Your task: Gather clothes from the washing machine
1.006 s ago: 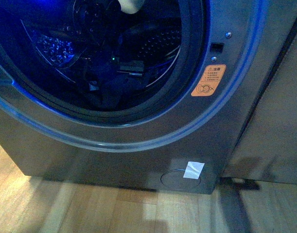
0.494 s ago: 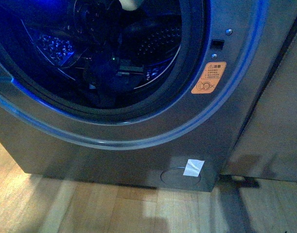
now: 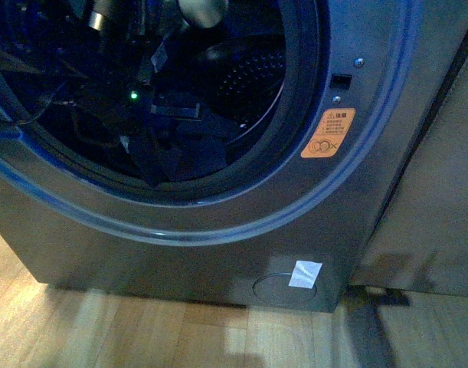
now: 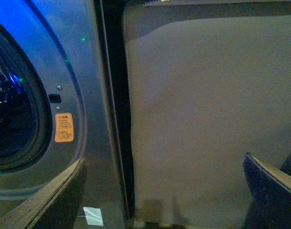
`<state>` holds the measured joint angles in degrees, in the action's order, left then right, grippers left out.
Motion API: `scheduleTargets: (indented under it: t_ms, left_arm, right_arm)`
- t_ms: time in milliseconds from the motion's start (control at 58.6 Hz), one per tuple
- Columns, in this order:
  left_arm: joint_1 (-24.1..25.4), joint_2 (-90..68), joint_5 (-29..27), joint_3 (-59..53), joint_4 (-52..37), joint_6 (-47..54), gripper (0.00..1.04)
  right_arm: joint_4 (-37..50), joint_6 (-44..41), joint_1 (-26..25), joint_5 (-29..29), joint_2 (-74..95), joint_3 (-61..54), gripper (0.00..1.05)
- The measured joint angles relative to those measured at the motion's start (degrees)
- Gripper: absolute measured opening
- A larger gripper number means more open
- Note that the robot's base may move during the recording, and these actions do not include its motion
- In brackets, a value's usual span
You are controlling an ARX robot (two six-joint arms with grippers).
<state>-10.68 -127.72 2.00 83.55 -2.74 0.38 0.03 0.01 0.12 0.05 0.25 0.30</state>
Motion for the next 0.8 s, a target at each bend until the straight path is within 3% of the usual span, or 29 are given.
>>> scheduleTargets:
  t_ms: [409,801]
  left_arm:
    - [1.8,28.0,11.5,-27.0,-6.7,2.2,0.13]
    - [5.4,52.4,20.6,-36.4,-2.6,2.5,0.13]
  right_arm:
    - [0.0,0.0,0.0,0.0,0.0,0.0,0.97]
    - [0.0,0.0,0.0,0.0,0.0,0.0,0.97]
